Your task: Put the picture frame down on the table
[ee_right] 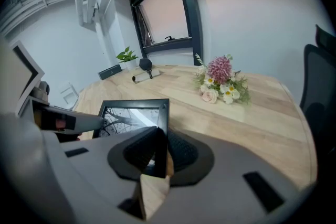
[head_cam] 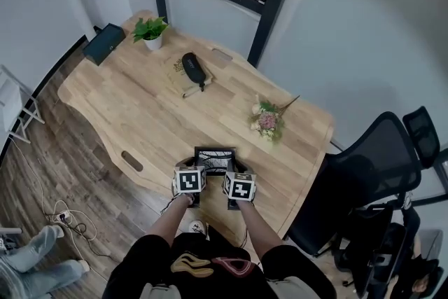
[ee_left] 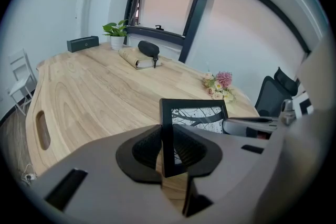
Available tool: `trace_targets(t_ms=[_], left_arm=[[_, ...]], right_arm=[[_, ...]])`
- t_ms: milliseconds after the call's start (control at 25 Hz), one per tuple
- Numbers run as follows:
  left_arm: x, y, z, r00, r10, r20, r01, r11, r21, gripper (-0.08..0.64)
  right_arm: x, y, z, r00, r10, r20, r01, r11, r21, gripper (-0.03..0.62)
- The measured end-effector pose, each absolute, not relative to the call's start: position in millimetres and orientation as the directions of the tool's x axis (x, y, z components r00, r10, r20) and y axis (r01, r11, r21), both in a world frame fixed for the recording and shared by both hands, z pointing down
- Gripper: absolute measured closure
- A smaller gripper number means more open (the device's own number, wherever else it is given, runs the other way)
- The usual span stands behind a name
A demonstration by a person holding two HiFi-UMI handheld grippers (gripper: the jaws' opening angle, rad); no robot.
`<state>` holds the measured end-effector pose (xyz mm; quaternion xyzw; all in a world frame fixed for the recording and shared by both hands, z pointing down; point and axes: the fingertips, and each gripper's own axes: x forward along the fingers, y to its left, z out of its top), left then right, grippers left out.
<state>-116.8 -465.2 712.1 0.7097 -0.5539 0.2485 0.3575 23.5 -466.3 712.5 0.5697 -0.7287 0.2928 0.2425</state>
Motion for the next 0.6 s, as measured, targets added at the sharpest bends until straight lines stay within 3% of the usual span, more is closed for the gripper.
trace_targets(t_ms=[600], left_arm=[[-114.3,-476.7,738.5,0.244,-0.553,0.797,-0.970,-0.119,0.214,0.480]], right_arm=[[25.7,-475.7,731.3,-0.239,-0.672,0.701,-0.971,0.165,-0.172,0.517]])
